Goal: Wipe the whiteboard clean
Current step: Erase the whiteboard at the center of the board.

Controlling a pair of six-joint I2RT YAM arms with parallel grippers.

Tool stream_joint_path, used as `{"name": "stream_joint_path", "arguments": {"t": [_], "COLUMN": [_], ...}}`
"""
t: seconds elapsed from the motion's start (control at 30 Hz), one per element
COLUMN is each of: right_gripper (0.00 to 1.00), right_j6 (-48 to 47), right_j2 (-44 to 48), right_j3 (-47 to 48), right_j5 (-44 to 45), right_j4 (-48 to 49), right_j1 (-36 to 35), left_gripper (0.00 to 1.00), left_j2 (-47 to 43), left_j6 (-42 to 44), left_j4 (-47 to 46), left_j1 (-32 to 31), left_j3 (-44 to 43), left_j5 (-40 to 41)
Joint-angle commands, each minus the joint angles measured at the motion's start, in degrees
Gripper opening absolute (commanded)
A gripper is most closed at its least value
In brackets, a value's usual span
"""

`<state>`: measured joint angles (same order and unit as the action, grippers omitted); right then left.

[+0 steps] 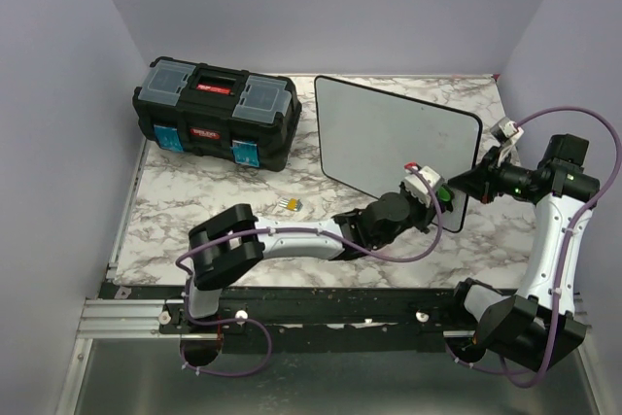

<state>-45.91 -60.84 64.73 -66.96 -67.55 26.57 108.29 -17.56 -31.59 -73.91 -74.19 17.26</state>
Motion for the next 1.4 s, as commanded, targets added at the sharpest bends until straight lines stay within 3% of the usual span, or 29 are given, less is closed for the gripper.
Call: {"name": "stream_joint_path", "arguments": {"t": [0.0, 0.23, 0.47, 0.7, 0.93, 1.37], "right_gripper": [0.01, 0.01, 0.01, 0.01, 0.01, 0.01], "right_j6": [2.15, 2.83, 3.43, 3.95, 3.88, 4.27], "right_j2": [1.60, 1.70, 1.33, 1.61, 1.61, 1.66], "right_j3": [0.58, 0.40, 0.40, 0.25, 0.24, 0.20], "right_j5": [-10.30, -10.12, -9.96, -9.88, -9.95, -9.94], "right_j4": [-4.60, -4.01, -3.57, -3.03, -3.14, -2.82], "right_j1": [-0.73, -0.73, -0.73, -0.73, -0.70, -0.72], "left_gripper": [0.00, 0.00, 0.00, 0.00, 0.00, 0.00], "left_j2": [0.89, 3.23, 2.07, -1.21, -2.20, -5.99], "left_j6": [-2.99, -6.66, -7.02, -1.73, 1.81, 2.26], "left_j4": [-0.45, -1.22, -3.87, -2.73, 5.25, 9.89], "left_j1": [8.01, 15.28, 14.94, 9.91, 10.32, 10.28], "left_j3": [6.67, 11.35, 12.60, 3.56, -8.90, -20.60], "left_j5": [3.58, 1.50, -0.85, -3.29, -7.03, -10.13]}}
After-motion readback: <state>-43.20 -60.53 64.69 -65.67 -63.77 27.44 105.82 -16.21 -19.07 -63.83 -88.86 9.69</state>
